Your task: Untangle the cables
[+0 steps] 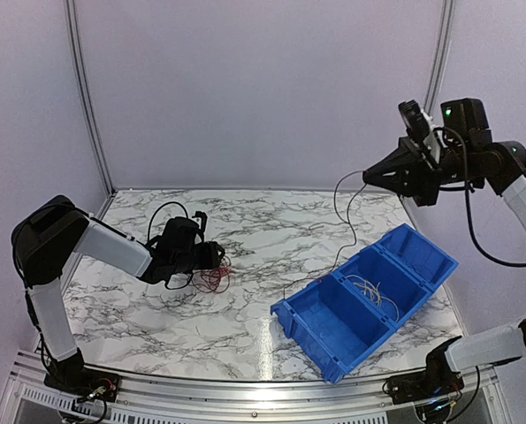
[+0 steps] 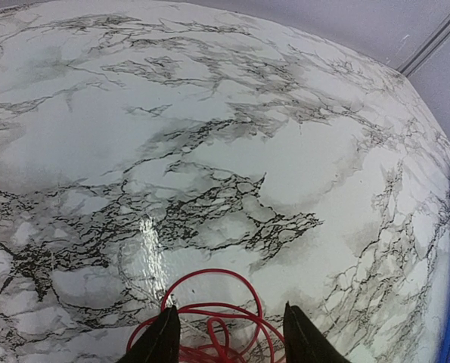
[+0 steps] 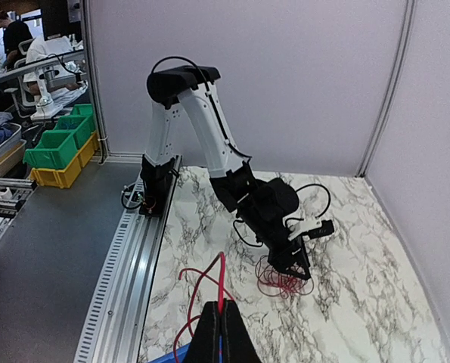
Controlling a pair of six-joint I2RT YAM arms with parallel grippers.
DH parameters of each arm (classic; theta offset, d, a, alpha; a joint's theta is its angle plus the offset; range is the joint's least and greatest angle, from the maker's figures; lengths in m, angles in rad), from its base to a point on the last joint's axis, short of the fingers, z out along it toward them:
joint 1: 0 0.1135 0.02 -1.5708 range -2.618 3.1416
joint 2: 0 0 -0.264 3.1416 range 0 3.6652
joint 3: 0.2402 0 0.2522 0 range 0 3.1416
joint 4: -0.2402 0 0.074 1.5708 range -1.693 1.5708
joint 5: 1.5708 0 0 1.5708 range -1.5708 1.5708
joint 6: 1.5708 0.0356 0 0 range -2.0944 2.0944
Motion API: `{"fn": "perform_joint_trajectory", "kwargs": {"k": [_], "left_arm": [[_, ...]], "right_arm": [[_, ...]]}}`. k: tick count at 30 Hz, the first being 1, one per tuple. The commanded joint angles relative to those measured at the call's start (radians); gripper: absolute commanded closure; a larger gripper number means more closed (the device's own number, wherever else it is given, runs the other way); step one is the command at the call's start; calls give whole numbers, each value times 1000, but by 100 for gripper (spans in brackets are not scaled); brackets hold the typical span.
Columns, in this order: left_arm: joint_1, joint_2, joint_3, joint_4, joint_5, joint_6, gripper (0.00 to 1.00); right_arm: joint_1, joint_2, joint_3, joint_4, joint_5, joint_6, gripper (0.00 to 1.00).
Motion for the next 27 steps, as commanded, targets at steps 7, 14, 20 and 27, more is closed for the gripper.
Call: {"fn": "perform_joint_trajectory", "kwargs": {"k": [7,14,20,27], "left_arm": [[7,-18,18,-22,-15,-27,51],[7,4,49,-26,5,-30,51],[7,1,49,-32,8,-30,51],[7,-2,34,-33,11,-38,51]], "right_arm": [[-4,-3,131,-114,-107,-78,100],[-9,-23,126,-131,-90,-97,100],[-9,-67,17,-138,-8,-133,100],[-5,-147,-259,-145,199,-227,100]]}}
